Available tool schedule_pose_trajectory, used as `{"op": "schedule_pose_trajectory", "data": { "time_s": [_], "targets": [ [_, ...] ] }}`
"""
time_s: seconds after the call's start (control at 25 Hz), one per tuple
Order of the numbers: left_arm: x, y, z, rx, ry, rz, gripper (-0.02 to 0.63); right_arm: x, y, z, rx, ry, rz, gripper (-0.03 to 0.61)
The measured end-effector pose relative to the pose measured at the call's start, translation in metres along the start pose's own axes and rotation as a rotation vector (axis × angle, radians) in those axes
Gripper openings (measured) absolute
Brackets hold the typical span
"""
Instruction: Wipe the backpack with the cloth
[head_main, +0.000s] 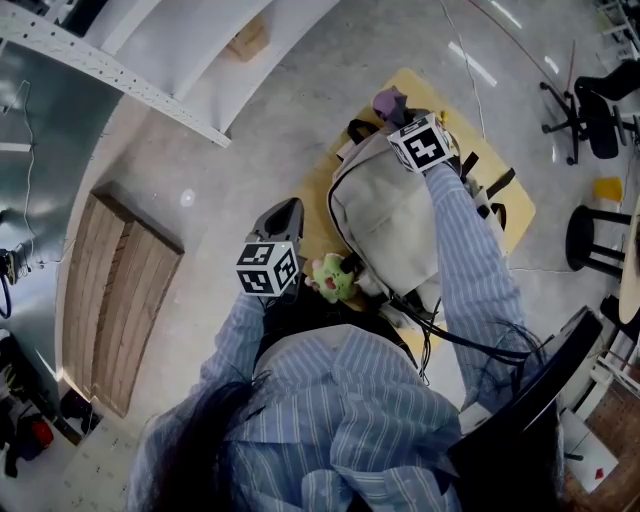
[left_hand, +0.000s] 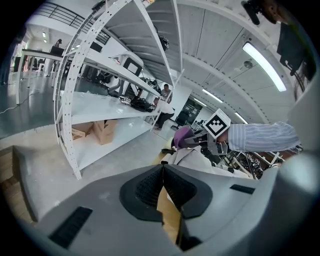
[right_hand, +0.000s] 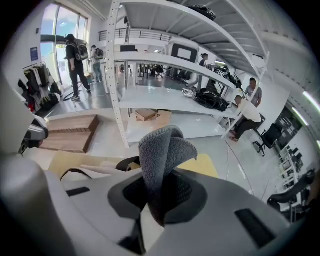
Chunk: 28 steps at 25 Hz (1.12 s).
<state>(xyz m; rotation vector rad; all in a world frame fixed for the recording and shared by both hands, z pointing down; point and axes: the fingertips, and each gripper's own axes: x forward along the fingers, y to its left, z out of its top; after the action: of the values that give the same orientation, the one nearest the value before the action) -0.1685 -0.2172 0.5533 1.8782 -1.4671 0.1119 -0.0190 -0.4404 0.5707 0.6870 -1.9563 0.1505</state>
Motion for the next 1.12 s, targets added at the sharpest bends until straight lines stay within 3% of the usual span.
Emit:
{"op": "schedule_pose_trajectory", "data": {
  "time_s": [0.56,1.12],
  "targets": [
    [-0.009,0.011,0.005,-0.010,-0.030,0.031,0.005,-0.023,0.136,0.011,-0.262,-0.068,0.209,0.041],
    [-0.047,0.043,0.000,-0.067,-0.097,0.146,0.005,-0.074,0.277,-0.013,-0.398,-0.114,0.436,0.041]
  ]
}}
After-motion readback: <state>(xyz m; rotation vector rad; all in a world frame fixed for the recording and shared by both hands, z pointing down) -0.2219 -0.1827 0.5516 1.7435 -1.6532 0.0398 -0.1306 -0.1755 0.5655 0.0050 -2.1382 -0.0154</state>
